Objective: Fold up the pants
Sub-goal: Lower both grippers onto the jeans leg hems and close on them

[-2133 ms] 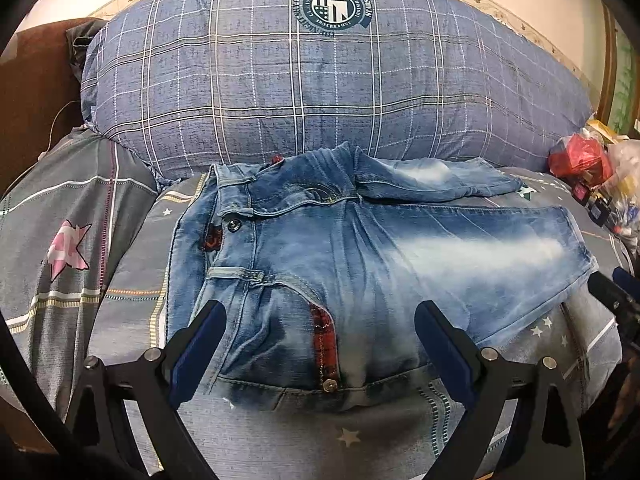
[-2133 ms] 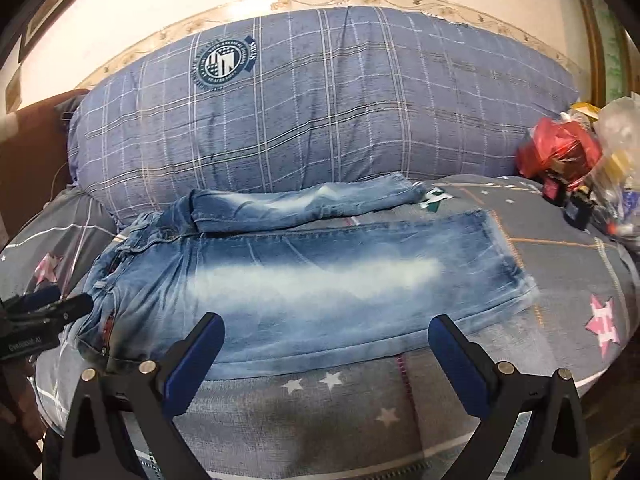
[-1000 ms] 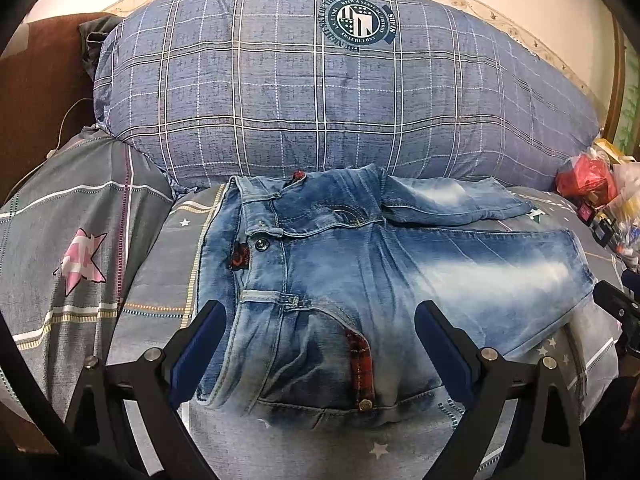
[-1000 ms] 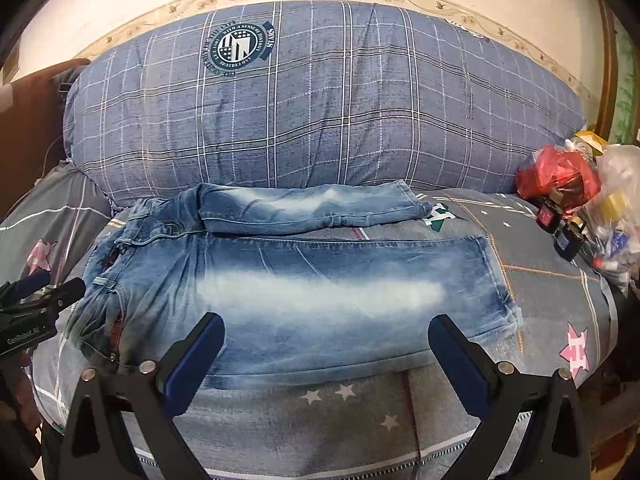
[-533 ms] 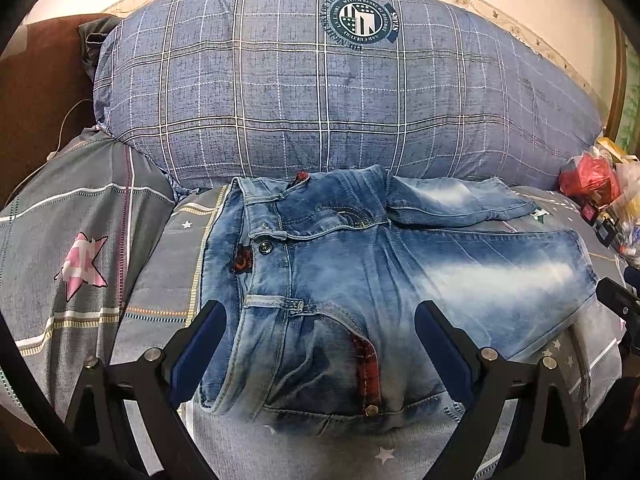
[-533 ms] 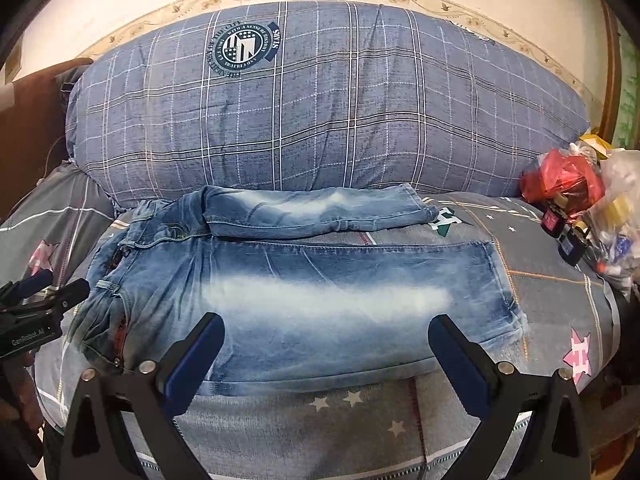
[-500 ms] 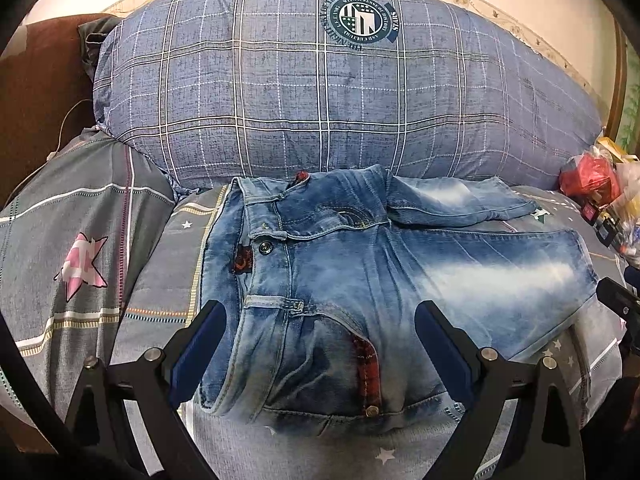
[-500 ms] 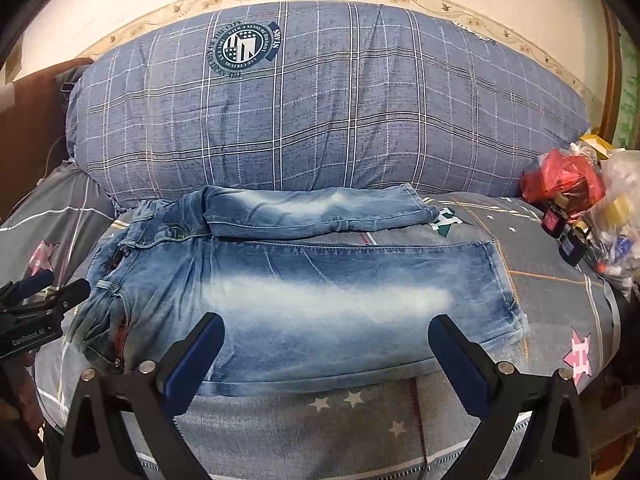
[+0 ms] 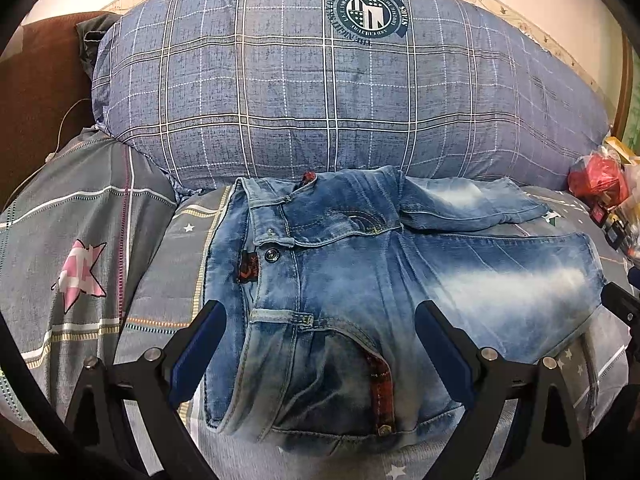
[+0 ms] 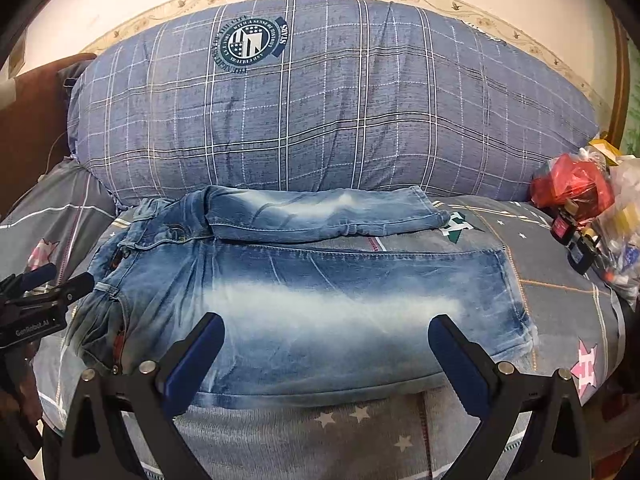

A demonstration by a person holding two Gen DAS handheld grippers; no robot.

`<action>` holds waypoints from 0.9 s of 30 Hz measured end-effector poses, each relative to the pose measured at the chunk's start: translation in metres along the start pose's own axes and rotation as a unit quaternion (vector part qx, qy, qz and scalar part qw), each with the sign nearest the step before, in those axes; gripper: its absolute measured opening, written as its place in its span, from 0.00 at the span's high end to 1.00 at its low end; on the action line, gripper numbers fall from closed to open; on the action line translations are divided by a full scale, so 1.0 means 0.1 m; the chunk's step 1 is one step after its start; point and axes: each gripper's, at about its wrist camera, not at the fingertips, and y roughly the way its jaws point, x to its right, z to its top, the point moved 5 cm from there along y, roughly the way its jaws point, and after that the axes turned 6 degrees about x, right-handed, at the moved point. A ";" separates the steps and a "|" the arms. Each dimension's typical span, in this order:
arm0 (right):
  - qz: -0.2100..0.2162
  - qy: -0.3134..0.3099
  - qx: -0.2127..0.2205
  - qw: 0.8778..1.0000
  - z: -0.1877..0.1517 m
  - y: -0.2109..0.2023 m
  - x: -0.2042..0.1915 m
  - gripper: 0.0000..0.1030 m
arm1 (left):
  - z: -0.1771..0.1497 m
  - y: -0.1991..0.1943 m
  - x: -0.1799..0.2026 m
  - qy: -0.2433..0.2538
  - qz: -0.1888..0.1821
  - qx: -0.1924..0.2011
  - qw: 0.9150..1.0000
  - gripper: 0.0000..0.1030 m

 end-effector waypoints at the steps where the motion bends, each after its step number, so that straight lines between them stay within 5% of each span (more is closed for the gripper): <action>1: 0.001 0.000 -0.001 1.000 0.00 0.01 -0.01 0.00 | 0.00 0.01 0.00 0.001 0.000 -0.001 1.000 0.08; 11: 0.023 -0.007 -0.004 1.000 0.21 0.23 0.08 0.00 | 0.31 0.34 -0.35 0.020 0.042 -0.027 0.999 0.08; 17: 0.057 0.014 -0.002 0.998 0.47 0.52 0.29 0.00 | 0.68 0.80 -0.74 -0.034 0.033 -0.075 0.996 0.08; 22: 0.108 0.062 -0.049 0.991 0.66 1.06 0.52 0.00 | 0.83 1.23 -0.83 -0.040 0.040 -0.101 0.993 0.08; 27: 0.109 0.068 -0.087 0.988 0.94 1.70 0.79 0.00 | 0.91 1.66 -0.92 -0.028 0.053 -0.128 0.990 0.08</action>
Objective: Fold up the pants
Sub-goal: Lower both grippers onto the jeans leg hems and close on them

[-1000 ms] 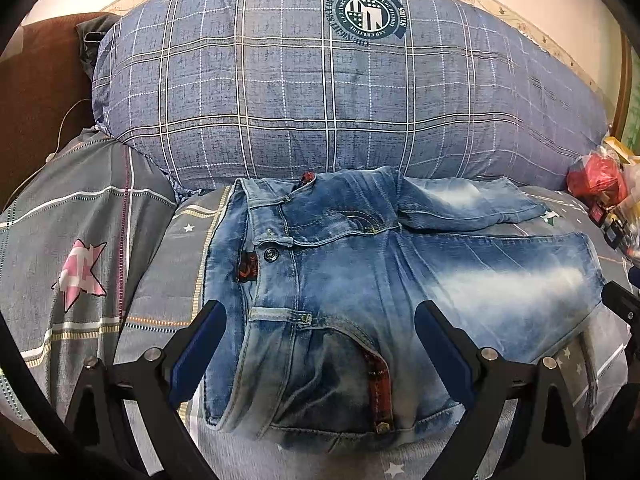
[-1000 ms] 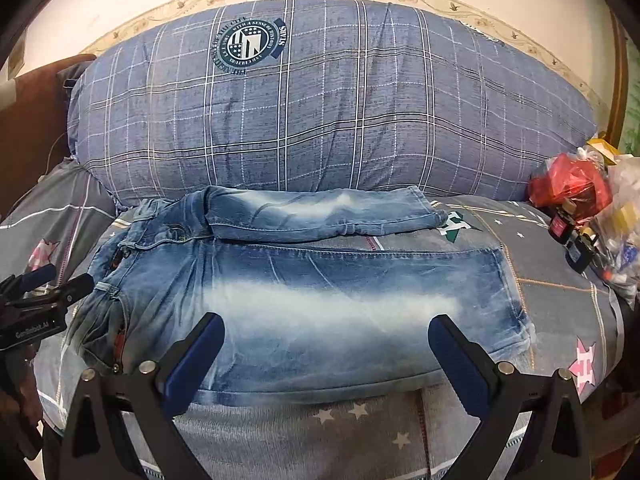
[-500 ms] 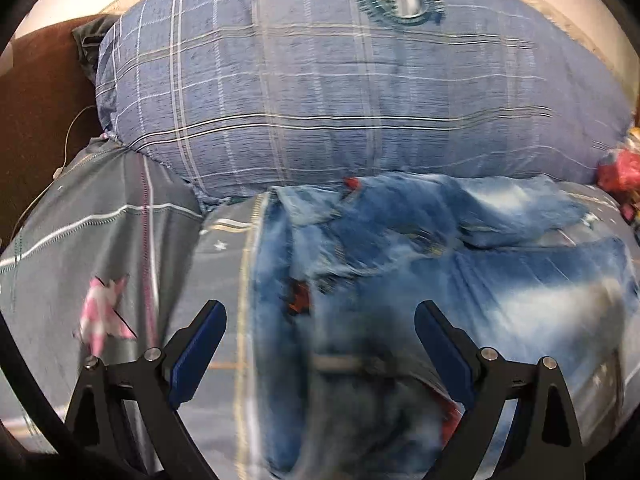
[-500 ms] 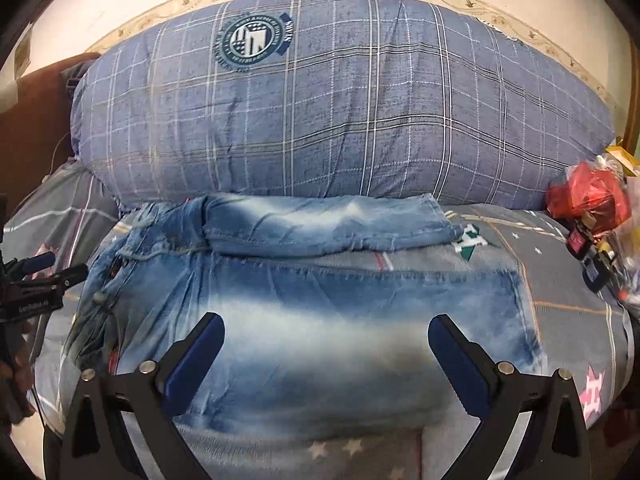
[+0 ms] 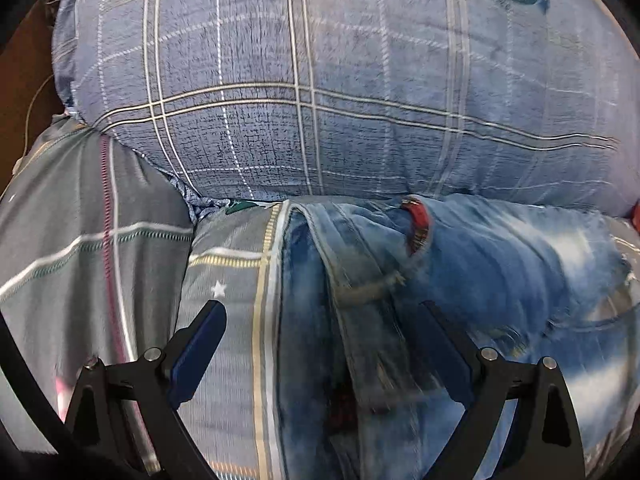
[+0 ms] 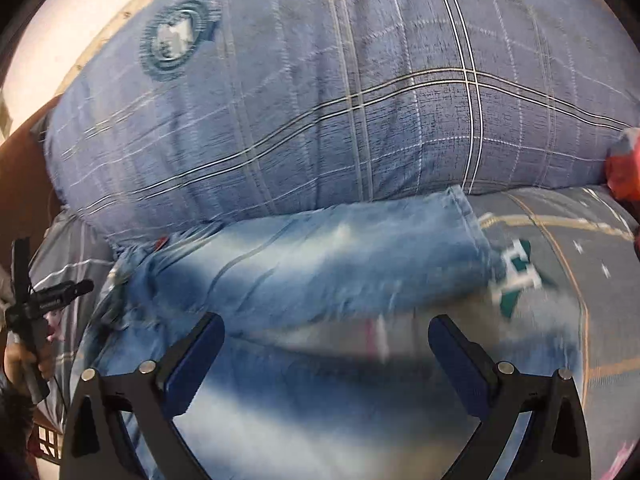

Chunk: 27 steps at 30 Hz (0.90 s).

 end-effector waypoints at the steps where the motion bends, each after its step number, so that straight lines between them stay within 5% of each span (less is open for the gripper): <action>1: -0.005 0.004 -0.007 1.000 0.10 0.12 0.12 0.00 | 0.03 0.09 -0.03 -0.002 0.006 -0.007 1.000 0.08; 5: -0.052 0.031 -0.037 0.997 0.42 0.58 0.72 0.00 | 0.11 0.31 -0.16 -0.019 0.016 -0.019 1.000 0.08; 9: -0.048 0.087 -0.048 0.994 0.64 0.85 1.12 0.00 | 0.16 0.49 -0.22 -0.027 0.018 -0.027 0.999 0.08; 21: -0.063 0.110 -0.086 0.988 0.80 1.54 1.43 0.13 | 0.33 0.85 -0.30 -0.055 0.020 -0.044 0.997 0.08; 24: -0.069 0.106 -0.084 0.988 0.74 1.64 1.46 0.24 | 0.39 0.92 -0.26 -0.053 0.022 -0.045 0.997 0.08; 27: -0.072 0.099 -0.076 0.990 0.72 1.67 1.48 0.47 | 0.46 1.01 -0.22 -0.059 0.021 -0.045 0.997 0.11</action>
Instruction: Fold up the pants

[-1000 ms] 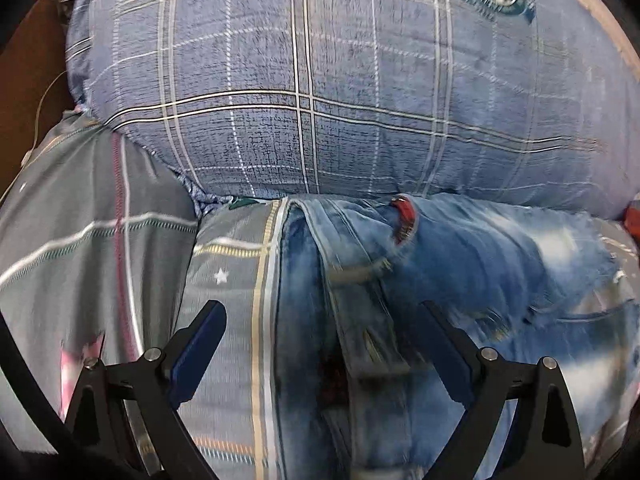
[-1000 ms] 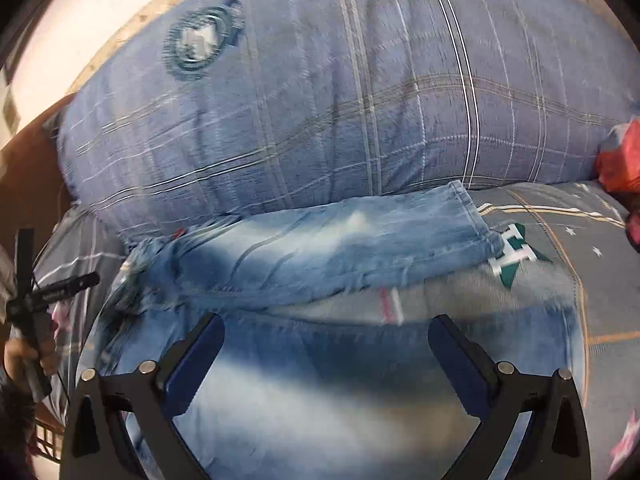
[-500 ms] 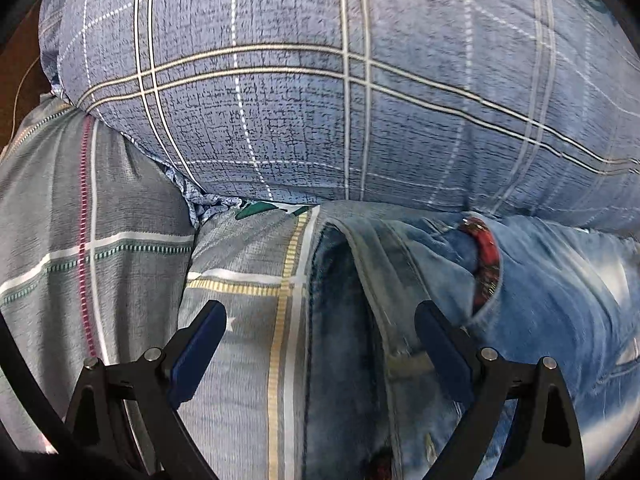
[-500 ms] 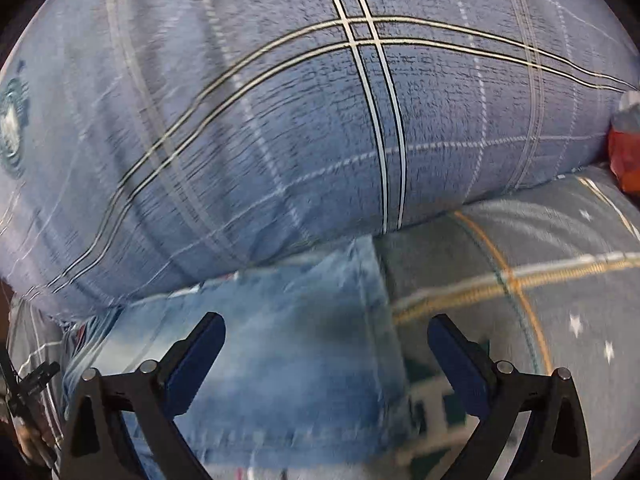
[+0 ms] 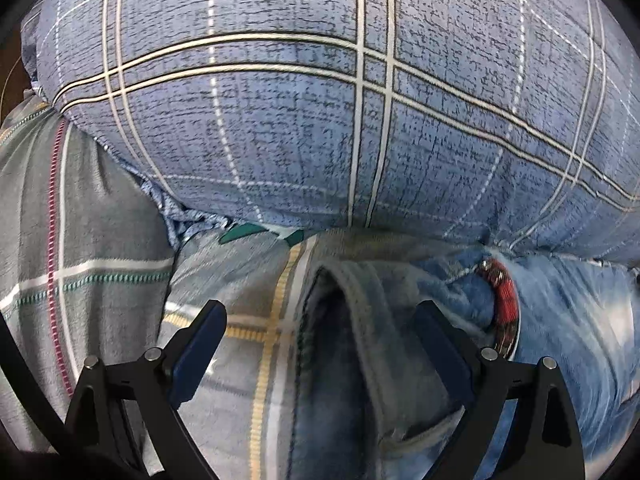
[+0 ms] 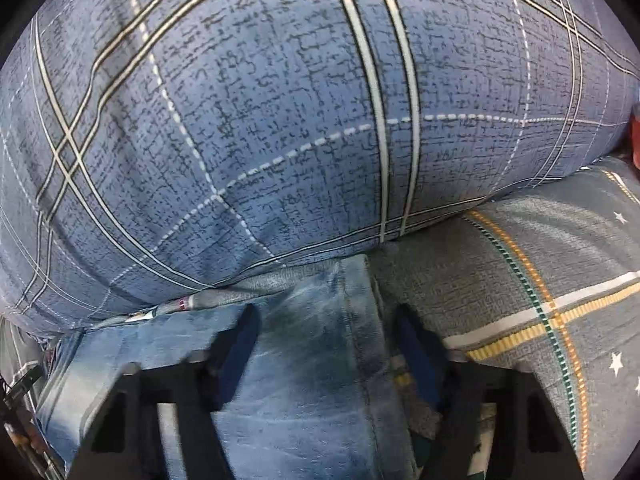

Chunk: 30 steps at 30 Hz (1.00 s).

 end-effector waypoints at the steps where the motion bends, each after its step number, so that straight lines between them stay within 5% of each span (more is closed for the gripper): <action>1: -0.005 -0.006 0.002 1.000 -0.01 0.00 -0.02 0.61 | 0.03 0.03 0.04 -0.002 -0.007 -0.002 1.000 0.21; 4: 0.004 -0.033 0.014 0.999 -0.05 -0.06 -0.13 0.79 | 0.06 0.07 0.20 0.000 -0.029 -0.021 0.999 0.92; 8: 0.004 -0.078 0.042 0.996 -0.08 -0.32 -0.31 0.88 | 0.12 -0.15 0.34 0.015 -0.025 0.023 0.999 0.92; 18: 0.019 -0.103 0.142 0.984 0.25 -1.19 -0.53 0.88 | 0.39 -1.28 0.17 -0.049 -0.126 0.121 0.983 0.94; 24: 0.033 -0.130 0.226 0.965 0.26 -1.83 -0.62 0.88 | 0.01 -1.97 0.14 -0.032 -0.195 0.162 0.967 0.94; 30: 0.016 -0.124 0.189 0.974 -0.38 -1.74 -0.24 0.88 | -0.49 -1.99 0.04 -0.029 -0.208 0.150 0.966 0.96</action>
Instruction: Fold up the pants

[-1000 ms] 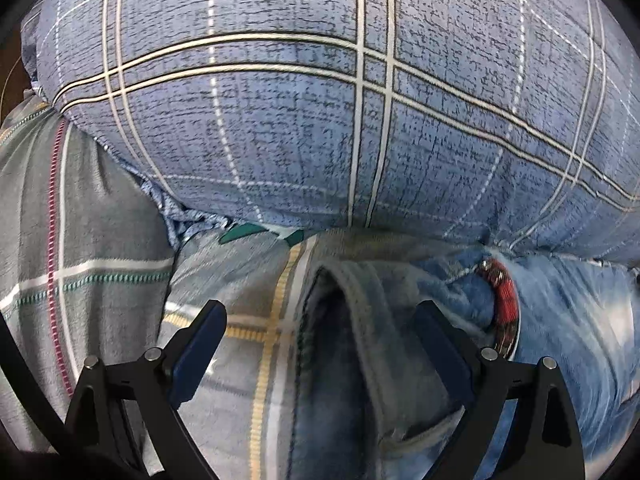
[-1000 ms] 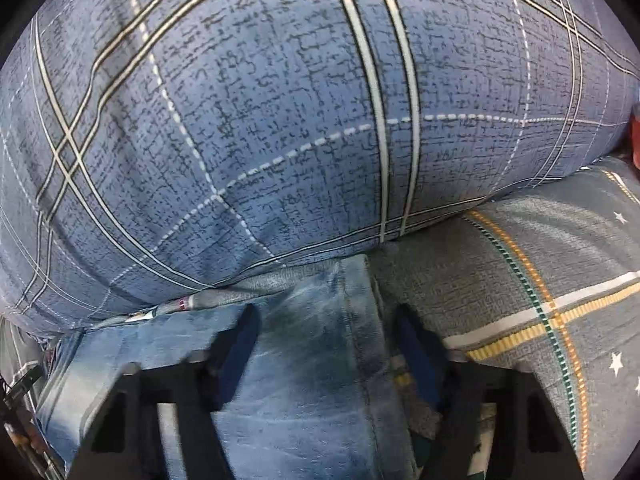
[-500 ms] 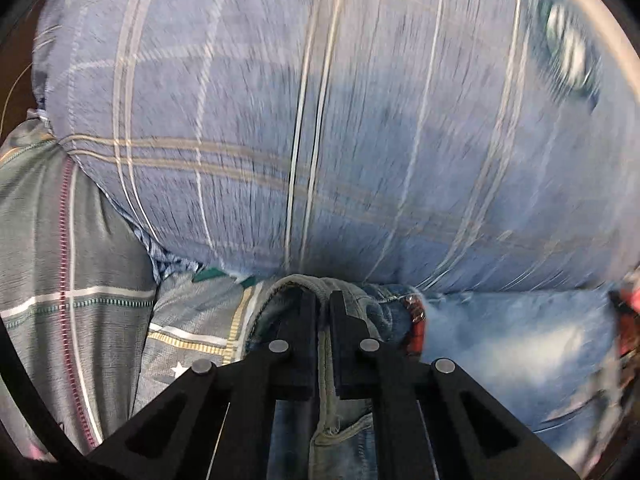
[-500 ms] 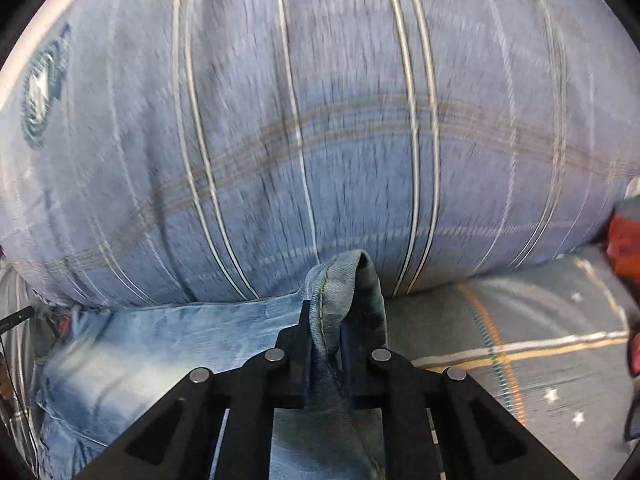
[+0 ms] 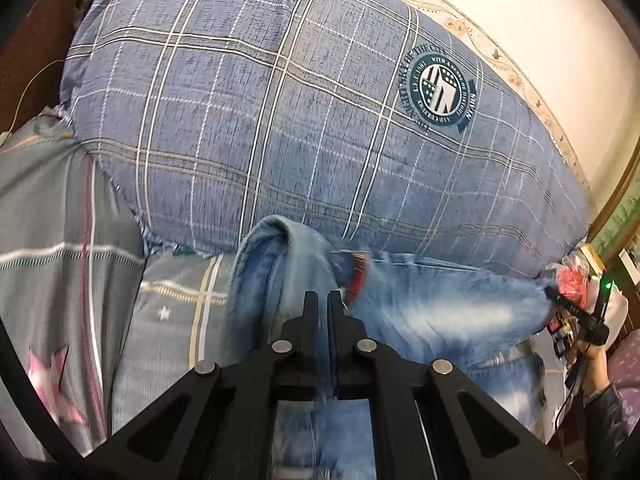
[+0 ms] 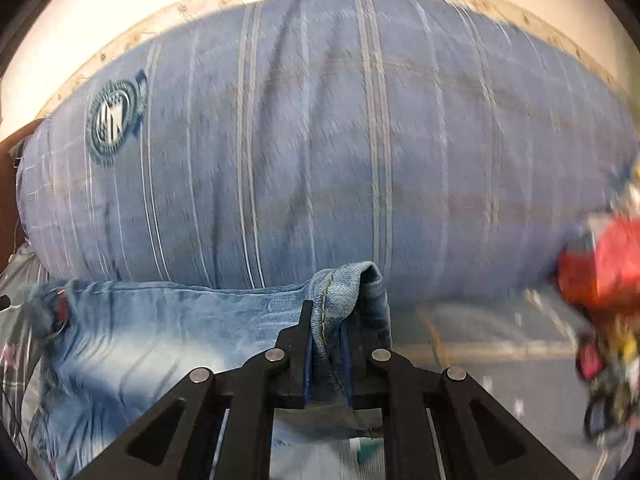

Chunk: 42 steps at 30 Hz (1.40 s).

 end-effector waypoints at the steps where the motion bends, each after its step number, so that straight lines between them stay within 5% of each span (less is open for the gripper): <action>1: 0.001 0.009 -0.007 1.000 -0.12 -0.04 0.04 0.88 | -0.01 -0.06 0.01 -0.004 -0.005 0.002 1.000 0.97; 9: 0.017 0.000 -0.015 1.000 -0.29 -0.36 -0.14 0.88 | -0.17 0.17 0.02 0.002 0.006 -0.066 0.998 0.94; 13: 0.028 -0.011 -0.002 1.000 -0.34 -0.61 -0.27 0.88 | -0.18 0.57 -0.16 -0.029 0.034 -0.106 0.993 0.60; 25: 0.049 -0.003 -0.007 0.999 -0.63 -0.72 -0.28 0.88 | -0.14 1.67 -0.43 -0.023 0.112 -0.172 0.978 0.59; 28: 0.046 -0.002 -0.012 0.999 -0.67 -0.67 -0.23 0.88 | -0.16 1.76 -0.42 -0.036 0.092 -0.181 0.978 0.94; 35: 0.031 0.006 -0.020 0.999 -0.69 -0.53 -0.11 0.88 | 0.05 1.12 -0.13 -0.033 0.004 -0.094 0.995 0.96; 42: 0.028 0.015 -0.005 0.999 -0.65 -0.67 -0.08 0.88 | -0.02 0.06 0.16 -0.020 -0.090 -0.035 0.995 0.96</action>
